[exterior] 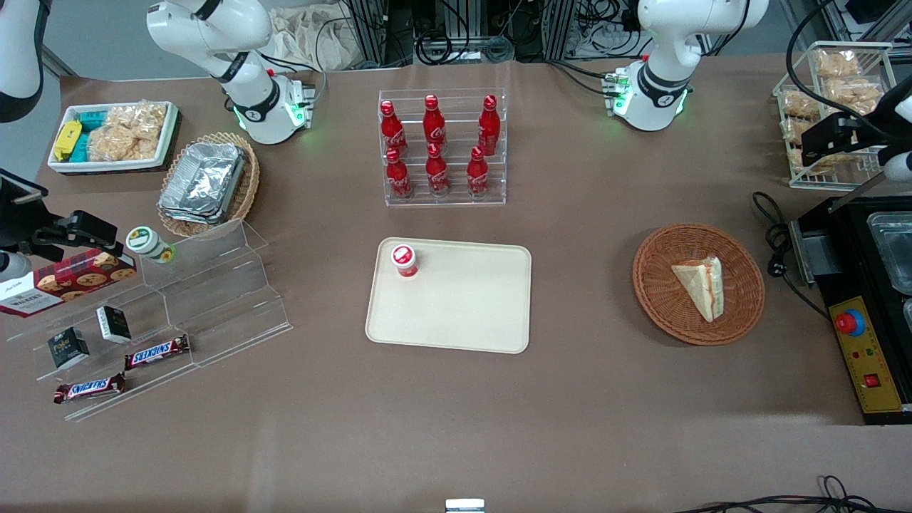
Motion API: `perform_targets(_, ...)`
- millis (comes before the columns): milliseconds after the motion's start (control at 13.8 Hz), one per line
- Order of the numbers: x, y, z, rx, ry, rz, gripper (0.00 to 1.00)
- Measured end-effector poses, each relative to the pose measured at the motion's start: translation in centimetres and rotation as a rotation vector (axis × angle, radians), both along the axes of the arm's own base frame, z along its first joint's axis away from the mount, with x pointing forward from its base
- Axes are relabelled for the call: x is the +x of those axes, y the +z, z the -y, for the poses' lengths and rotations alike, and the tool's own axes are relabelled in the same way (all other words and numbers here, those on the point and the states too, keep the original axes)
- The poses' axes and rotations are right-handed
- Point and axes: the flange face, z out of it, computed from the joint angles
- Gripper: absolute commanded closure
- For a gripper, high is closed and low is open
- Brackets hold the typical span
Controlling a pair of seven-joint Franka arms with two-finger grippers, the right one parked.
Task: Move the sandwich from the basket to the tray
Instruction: 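Move the left gripper from rest toward the wicker basket, then lower the left gripper into the basket and grasp the sandwich wedge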
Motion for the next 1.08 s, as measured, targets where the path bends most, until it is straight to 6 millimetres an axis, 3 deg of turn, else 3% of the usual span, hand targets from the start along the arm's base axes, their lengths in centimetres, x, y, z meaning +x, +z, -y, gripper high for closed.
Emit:
perform_targets(361, 0.1, 0.1, -0.2, 0.000, 0.007, 0.015, 0.00)
perform_targets(506, 0.7, -1.7, -0.3, 0.004, 0.054, -0.015, 0.00)
perform_targets(651, 2.7, -5.5, -0.2, 0.012, 0.107, -0.058, 0.00)
perform_targets(867, 6.5, -13.1, -0.5, 0.027, 0.178, -0.110, 0.00)
perform_targets(1084, 8.0, -20.3, -2.1, 0.031, 0.262, -0.095, 0.00)
